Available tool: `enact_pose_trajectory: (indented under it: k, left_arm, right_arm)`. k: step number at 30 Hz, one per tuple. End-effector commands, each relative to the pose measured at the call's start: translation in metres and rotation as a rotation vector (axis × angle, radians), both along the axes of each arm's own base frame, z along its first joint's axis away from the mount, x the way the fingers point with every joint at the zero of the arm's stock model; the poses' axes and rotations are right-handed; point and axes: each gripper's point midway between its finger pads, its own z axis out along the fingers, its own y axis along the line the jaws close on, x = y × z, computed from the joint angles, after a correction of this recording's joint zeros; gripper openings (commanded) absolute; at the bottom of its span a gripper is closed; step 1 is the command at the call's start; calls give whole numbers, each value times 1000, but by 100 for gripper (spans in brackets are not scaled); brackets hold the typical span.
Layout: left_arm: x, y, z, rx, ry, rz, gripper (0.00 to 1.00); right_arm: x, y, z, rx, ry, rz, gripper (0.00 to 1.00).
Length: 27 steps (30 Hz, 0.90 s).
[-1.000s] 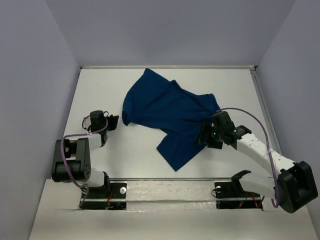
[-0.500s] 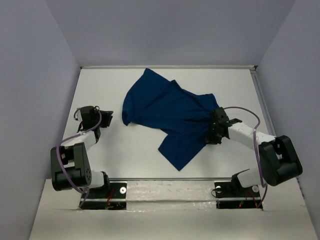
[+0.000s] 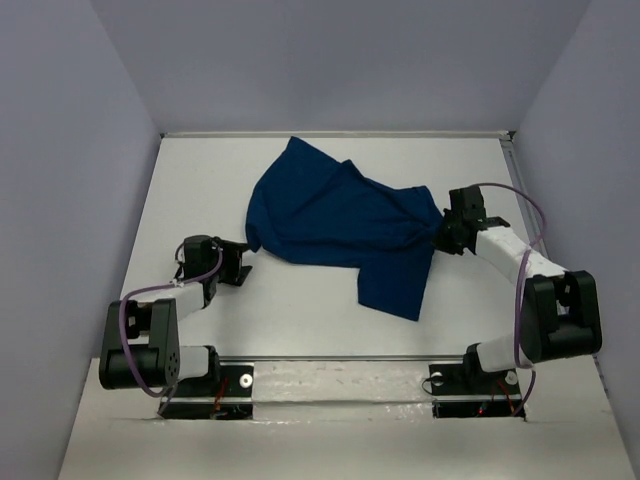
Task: Fold and stack the t-shirts
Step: Flatten out the tshirt
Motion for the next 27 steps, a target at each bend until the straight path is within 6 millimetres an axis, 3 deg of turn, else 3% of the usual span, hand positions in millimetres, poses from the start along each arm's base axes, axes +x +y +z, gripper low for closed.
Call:
enact_pose_trajectory:
  k: [1, 6, 16, 21, 27]
  left_arm:
    - [10, 7, 13, -82, -58, 139, 61]
    - [21, -4, 17, -90, -49, 137, 57]
    - [38, 3, 3, -51, 11, 232, 41]
    - [46, 10, 2, -20, 23, 263, 42]
    - [48, 1, -7, -26, 50, 237, 44]
  right_arm:
    - [-2, -3, 12, -29, -29, 32, 0]
    - [-11, -10, 8, -62, -18, 25, 0]
    - [-11, -8, 15, -61, -35, 47, 0]
    - [-14, -2, 12, -27, -30, 56, 0]
    - [-18, 2, 7, -3, -22, 67, 0]
